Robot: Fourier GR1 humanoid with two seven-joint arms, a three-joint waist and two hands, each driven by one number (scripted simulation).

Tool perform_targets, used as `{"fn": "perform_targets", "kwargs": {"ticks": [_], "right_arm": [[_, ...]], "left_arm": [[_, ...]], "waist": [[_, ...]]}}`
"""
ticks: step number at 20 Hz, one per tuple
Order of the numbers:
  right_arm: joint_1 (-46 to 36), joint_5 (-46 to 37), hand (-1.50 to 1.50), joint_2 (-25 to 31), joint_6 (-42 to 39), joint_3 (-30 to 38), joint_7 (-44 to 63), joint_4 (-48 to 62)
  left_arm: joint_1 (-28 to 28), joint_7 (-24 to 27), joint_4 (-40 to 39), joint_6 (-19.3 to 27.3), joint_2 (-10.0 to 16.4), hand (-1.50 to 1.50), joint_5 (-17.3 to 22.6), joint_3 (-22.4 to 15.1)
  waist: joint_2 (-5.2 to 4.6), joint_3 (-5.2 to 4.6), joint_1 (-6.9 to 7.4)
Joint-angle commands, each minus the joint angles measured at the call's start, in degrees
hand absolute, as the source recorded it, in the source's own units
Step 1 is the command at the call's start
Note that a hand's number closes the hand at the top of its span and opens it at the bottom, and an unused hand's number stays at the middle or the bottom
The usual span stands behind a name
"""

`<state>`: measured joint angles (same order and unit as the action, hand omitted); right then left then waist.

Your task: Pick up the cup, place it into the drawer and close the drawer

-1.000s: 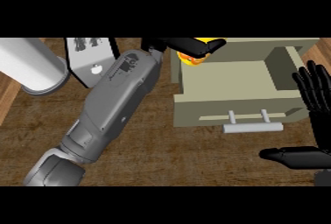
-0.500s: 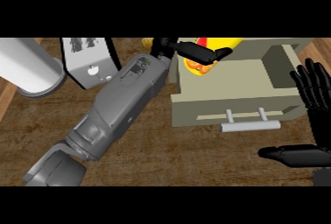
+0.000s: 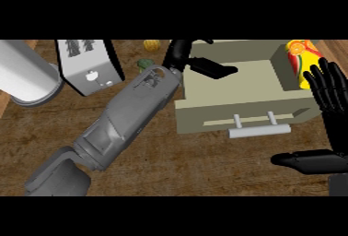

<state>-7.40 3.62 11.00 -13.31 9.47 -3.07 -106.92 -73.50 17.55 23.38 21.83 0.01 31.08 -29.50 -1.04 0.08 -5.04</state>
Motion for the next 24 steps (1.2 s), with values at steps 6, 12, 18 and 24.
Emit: {"fn": "perform_targets", "kwargs": {"ticks": [6, 12, 18, 24], "right_arm": [[-1.49, -0.69, -1.5, -0.53, 0.12, 0.01, -2.57, 3.27], [0.26, 10.92, -1.5, -0.98, -5.98, 0.11, 1.02, -1.36], [4.78, 10.89, 1.5, 3.82, -11.53, 0.85, 0.39, -4.66], [6.2, 1.29, 1.5, 8.26, -13.74, -1.04, -0.12, -5.16]], "left_arm": [[-0.13, -5.13, 3.16, 7.56, -0.01, -1.5, 1.87, -9.72], [2.14, 5.19, 5.48, 7.5, -0.01, -1.5, 5.13, -7.13], [-0.36, 5.87, 6.59, 7.91, -0.01, -1.5, 7.11, -4.45], [1.44, 2.26, 11.59, 6.16, 3.15, -1.5, 8.06, -0.75]], "waist": [[-0.02, 0.02, 0.09], [0.23, -0.05, 0.54], [0.7, -0.05, 2.54], [1.14, -0.09, 4.95]]}}
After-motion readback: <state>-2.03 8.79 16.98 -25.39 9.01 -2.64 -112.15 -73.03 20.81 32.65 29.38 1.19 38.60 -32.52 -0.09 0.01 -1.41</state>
